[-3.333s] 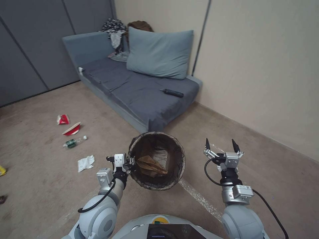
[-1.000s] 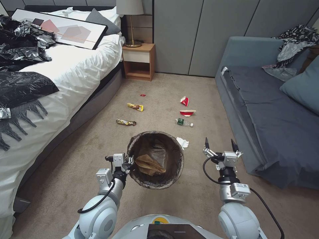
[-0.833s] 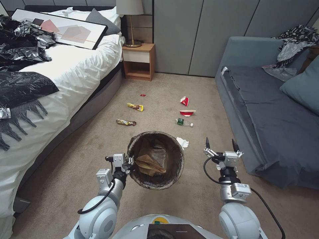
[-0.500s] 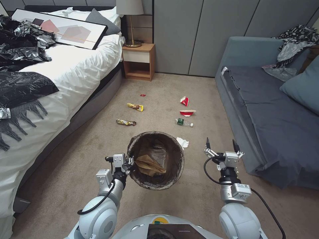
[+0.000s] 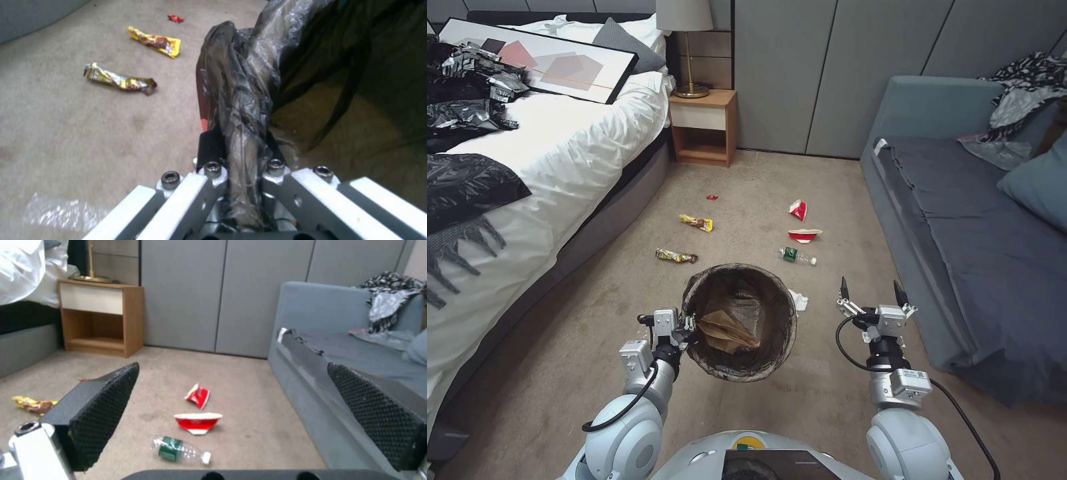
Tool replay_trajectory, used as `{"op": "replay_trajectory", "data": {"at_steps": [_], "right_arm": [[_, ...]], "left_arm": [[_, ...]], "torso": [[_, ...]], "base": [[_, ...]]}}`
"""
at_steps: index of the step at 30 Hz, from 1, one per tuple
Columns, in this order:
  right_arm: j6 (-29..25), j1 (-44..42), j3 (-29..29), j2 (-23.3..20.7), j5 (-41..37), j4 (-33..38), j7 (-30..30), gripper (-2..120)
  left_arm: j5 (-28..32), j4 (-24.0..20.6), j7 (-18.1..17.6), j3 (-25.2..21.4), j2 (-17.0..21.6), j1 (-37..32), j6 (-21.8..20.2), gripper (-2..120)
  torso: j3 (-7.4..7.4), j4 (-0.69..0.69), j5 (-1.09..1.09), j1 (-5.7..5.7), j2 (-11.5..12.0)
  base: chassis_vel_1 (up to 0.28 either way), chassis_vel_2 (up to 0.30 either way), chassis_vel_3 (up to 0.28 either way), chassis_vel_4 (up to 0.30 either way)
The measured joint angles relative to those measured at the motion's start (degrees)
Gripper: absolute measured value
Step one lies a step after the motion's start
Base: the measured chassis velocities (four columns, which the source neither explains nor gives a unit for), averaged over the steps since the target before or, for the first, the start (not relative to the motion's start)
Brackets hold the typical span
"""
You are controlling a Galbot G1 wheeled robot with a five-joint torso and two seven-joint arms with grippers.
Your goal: Pick up the trash bin, then pick up the garbage from the floor and place it into the trash bin.
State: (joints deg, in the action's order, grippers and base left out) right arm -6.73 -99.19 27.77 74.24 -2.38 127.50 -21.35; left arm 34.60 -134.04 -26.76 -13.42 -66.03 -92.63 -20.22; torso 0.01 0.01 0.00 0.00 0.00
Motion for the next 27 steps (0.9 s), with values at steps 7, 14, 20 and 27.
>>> {"op": "replay_trajectory", "data": {"at_steps": [7,14,20,27], "right_arm": [[0.0,0.0,0.0,0.0,0.0,0.0,0.0,100],[0.0,0.0,0.0,0.0,0.0,0.0,0.0,100],[0.0,0.0,0.0,0.0,0.0,0.1,0.1,100],[0.0,0.0,0.0,0.0,0.0,0.1,0.1,100]], "left_arm": [[0.0,0.0,0.0,0.0,0.0,0.0,0.0,2],[0.0,0.0,0.0,0.0,0.0,0.0,0.0,2],[0.0,0.0,0.0,0.0,0.0,0.0,0.0,2],[0.0,0.0,0.0,0.0,0.0,0.0,0.0,2]], "torso": [[-0.01,-0.02,0.0,0.0,0.0],[-0.01,-0.01,0.0,0.0,0.0],[0.0,-0.01,0.0,0.01,0.0],[-0.02,-0.01,0.0,0.0,0.0]], "base": [[-0.142,0.147,0.145,-0.149],[-0.126,0.149,0.131,-0.146],[-0.106,0.107,0.105,-0.108],[0.0,0.0,0.0,0.0]]}}
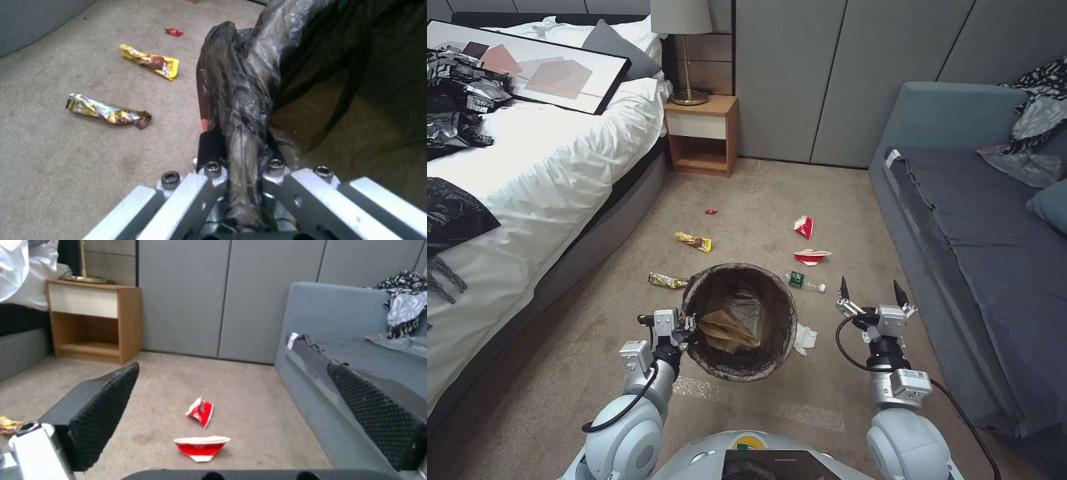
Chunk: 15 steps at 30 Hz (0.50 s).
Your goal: Pick up the trash bin, then pick up the garbage from the floor and place it into the trash bin.
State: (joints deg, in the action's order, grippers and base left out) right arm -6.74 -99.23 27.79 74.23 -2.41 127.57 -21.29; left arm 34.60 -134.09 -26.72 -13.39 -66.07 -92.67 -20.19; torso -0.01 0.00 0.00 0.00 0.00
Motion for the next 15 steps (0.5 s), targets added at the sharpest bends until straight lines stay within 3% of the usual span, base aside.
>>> {"op": "replay_trajectory", "data": {"at_steps": [15], "right_arm": [[0.0,0.0,0.0,0.0,0.0,0.0,0.0,100]], "left_arm": [[0.0,0.0,0.0,0.0,0.0,0.0,0.0,2]], "torso": [[0.0,0.0,0.0,0.0,0.0]], "base": [[0.0,0.0,0.0,0.0]]}}
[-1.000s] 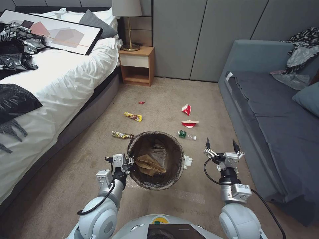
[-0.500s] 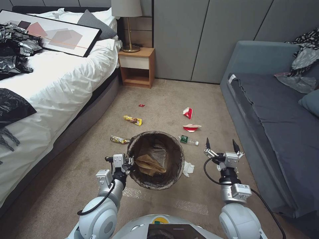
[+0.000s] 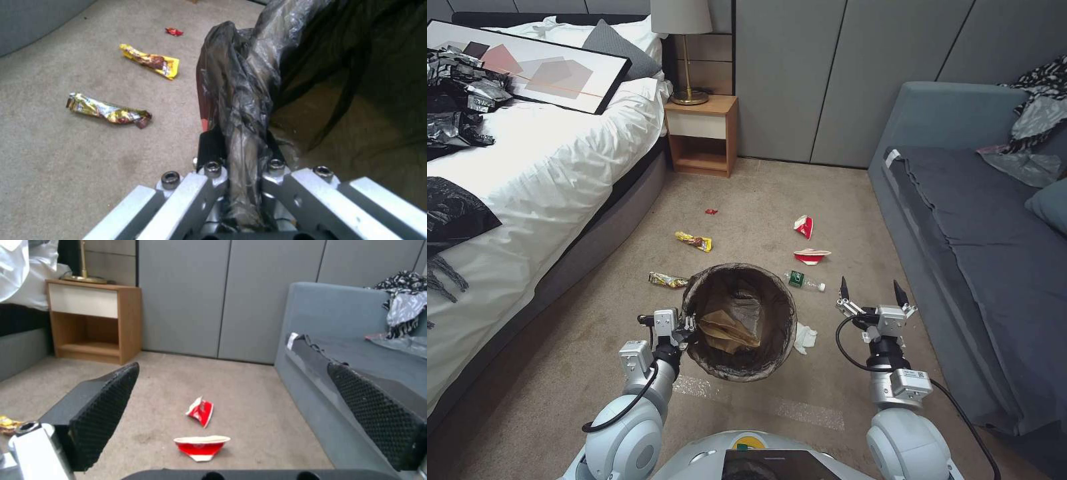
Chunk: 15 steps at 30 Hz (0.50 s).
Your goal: Pick up the trash bin, then pick up the garbage from the floor and place it into the trash bin.
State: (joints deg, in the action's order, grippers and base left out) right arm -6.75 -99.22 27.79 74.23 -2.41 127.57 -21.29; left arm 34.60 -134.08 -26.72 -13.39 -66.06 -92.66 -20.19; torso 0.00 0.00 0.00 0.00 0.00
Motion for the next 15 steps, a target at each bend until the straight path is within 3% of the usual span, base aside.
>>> {"op": "replay_trajectory", "data": {"at_steps": [15], "right_arm": [[0.0,0.0,0.0,0.0,0.0,0.0,0.0,100]], "left_arm": [[0.0,0.0,0.0,0.0,0.0,0.0,0.0,2]], "torso": [[0.0,0.0,0.0,0.0,0.0]], "base": [[0.0,0.0,0.0,0.0]]}}
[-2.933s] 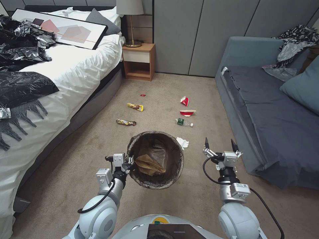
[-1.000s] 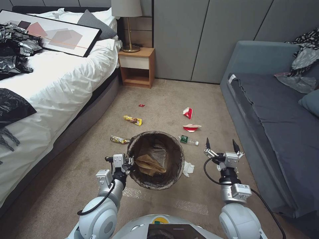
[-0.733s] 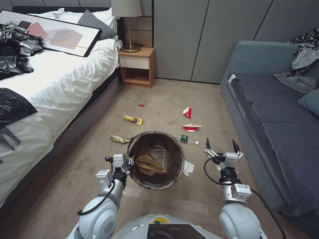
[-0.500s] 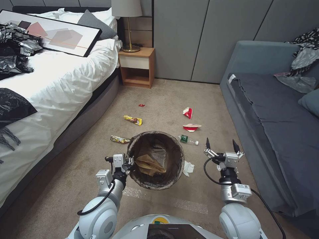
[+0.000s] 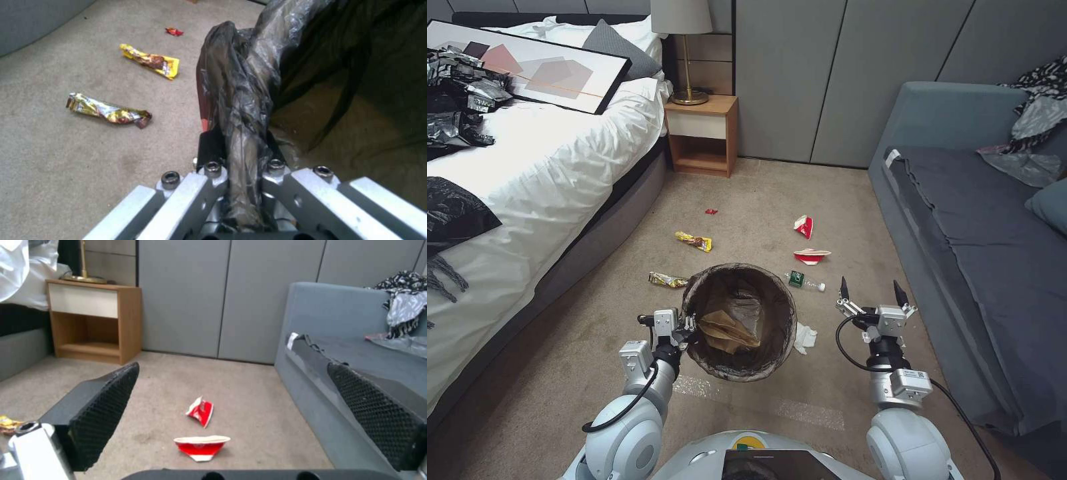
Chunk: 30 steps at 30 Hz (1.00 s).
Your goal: Pick up the trash bin, then pick up the garbage from the floor and place it into the trash bin.
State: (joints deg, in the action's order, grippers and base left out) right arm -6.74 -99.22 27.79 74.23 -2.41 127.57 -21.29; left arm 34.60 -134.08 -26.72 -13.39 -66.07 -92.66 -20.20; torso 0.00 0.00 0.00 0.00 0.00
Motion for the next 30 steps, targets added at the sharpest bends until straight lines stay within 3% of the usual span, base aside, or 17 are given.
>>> {"op": "replay_trajectory", "data": {"at_steps": [30], "right_arm": [[0.0,0.0,0.0,0.0,0.0,0.0,0.0,100]], "left_arm": [[0.0,0.0,0.0,0.0,0.0,0.0,0.0,2]], "torso": [[0.0,0.0,0.0,0.0,0.0]], "base": [[0.0,0.0,0.0,0.0]]}}
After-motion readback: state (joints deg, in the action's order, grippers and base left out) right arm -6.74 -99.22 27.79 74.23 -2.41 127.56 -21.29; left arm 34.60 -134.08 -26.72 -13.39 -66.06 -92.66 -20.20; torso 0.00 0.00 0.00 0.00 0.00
